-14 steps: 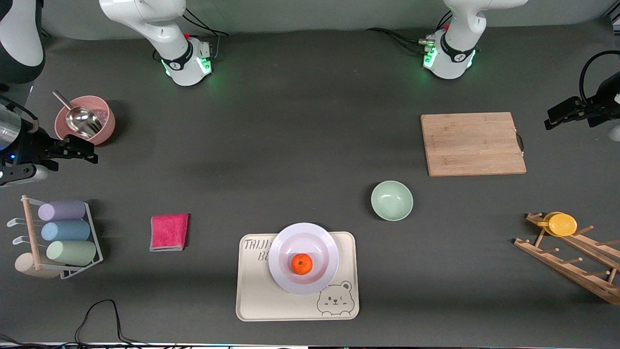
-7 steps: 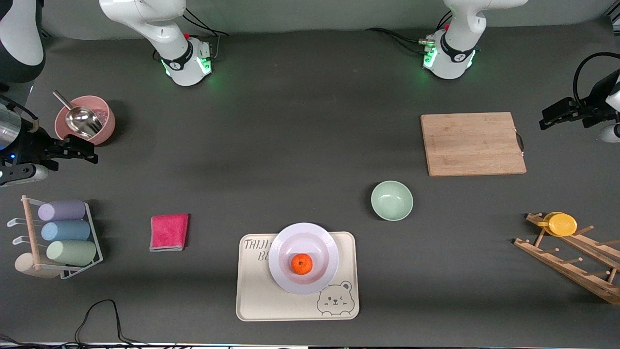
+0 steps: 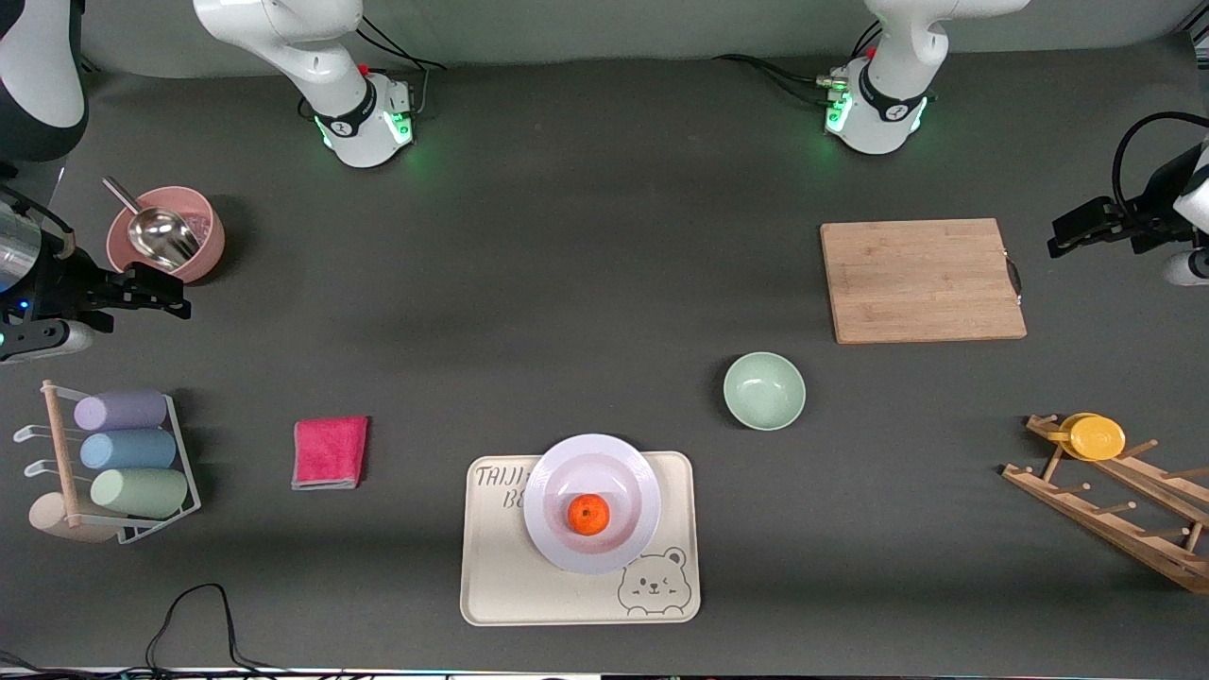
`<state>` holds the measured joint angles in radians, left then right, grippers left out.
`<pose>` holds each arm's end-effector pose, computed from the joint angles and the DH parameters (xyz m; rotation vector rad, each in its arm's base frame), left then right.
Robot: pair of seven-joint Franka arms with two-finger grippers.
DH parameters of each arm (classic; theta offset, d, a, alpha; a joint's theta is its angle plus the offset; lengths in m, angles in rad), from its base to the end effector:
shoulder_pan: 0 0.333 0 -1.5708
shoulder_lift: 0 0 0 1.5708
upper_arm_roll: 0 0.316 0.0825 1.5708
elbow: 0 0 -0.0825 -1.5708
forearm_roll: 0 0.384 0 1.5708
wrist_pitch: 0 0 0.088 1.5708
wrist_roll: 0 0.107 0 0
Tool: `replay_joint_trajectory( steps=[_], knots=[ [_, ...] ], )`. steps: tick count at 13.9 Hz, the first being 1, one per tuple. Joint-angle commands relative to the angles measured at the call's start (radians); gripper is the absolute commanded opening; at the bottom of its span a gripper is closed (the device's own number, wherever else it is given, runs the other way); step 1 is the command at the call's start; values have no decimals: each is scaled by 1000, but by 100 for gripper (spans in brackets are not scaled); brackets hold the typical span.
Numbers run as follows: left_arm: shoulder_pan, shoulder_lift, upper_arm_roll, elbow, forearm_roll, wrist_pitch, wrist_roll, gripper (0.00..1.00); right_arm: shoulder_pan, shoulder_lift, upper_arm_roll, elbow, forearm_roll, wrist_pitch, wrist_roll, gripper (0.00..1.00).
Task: Place orange and plate with both arms
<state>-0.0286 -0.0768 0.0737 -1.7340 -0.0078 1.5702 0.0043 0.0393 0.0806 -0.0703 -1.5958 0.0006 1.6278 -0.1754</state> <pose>0.5256 0.0242 0.5891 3.1224 0.0635 -0.1357 0.5807 -0.0165 0.5719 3.1324 0.2266 -0.0764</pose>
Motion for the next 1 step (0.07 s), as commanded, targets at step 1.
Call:
replay_joint_trajectory(
  steps=[1],
  knots=[
    [-7, -11, 5, -12, 17, 11, 5, 100, -1, -1, 4, 13, -22, -17, 39, 100]
  ],
)
